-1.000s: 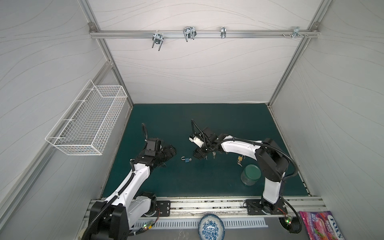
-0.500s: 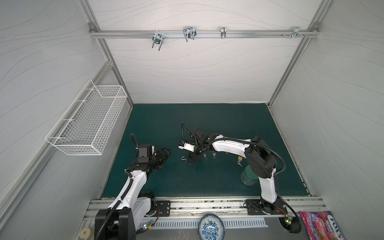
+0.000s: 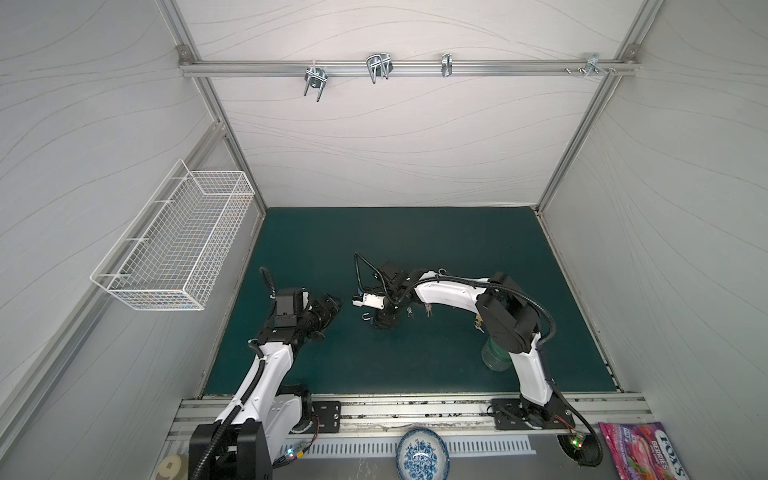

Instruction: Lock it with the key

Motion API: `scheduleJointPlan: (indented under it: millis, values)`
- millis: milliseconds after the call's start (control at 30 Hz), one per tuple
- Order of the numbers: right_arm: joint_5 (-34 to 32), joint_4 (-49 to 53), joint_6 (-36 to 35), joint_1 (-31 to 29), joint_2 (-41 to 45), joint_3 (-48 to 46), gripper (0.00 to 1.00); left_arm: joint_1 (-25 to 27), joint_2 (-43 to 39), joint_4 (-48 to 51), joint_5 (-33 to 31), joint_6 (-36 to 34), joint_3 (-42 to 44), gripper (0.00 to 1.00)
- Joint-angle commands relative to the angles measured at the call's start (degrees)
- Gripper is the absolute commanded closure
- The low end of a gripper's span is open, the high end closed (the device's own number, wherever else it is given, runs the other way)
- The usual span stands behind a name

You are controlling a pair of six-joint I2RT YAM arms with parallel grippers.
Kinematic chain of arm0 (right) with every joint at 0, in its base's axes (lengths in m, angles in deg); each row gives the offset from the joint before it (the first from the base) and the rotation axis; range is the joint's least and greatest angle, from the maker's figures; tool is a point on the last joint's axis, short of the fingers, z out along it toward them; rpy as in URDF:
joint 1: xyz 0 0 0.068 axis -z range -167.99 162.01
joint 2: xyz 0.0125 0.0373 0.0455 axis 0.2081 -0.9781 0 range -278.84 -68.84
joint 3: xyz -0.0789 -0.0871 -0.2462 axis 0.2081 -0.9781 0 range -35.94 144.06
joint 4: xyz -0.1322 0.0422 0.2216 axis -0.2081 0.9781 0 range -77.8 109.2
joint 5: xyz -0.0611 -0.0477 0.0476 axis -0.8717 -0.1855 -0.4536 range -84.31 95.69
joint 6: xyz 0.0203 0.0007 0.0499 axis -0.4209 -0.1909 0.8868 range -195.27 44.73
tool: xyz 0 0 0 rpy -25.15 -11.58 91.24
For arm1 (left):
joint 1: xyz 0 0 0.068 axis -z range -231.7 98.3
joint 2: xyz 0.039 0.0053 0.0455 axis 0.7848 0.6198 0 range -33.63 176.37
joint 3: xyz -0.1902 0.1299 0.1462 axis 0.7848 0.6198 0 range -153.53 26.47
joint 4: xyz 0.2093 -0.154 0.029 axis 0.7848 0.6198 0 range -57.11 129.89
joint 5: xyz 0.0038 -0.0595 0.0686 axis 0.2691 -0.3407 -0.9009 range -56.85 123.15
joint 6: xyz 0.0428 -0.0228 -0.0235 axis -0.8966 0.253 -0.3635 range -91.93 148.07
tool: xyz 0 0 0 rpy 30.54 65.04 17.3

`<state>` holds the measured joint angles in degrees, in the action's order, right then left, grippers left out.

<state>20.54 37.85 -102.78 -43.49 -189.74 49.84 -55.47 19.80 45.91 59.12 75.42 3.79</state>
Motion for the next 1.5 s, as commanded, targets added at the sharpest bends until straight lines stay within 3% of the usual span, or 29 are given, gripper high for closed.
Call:
scheduleJointPlan:
  millis: [0, 500, 967, 1167, 1300, 1467]
  values:
    - [0.67, 2.08, -2.09, -0.33, -1.58, 0.87, 0.31, -0.45, -0.34, -0.46, 0.74, -0.13, -0.79, 0.13]
    - [-4.38, 0.78, -3.46, -2.05, -2.14, -2.16, 0.48, -0.44, 0.7, -0.62, 0.61, -0.33, -1.06, 0.16]
    - [-5.64, -2.42, -1.3, -2.77, -0.26, -6.69, 0.77, -0.44, 0.63, 0.57, 0.24, -0.68, -1.89, 0.16]
    - [-5.78, -5.35, 2.09, -2.76, 5.56, -9.11, 0.89, -0.45, -0.46, 2.79, 0.26, -1.18, -4.29, 0.16]
    - [-9.88, -10.54, 5.29, -2.77, 12.5, -13.07, 1.0, -0.45, -1.46, 3.22, 0.96, -0.17, -6.24, 0.16]
    - [-13.6, -14.64, 9.0, -2.59, 21.54, -18.97, 1.0, -0.4, -2.1, 2.94, 3.7, 0.03, -9.2, 0.16]
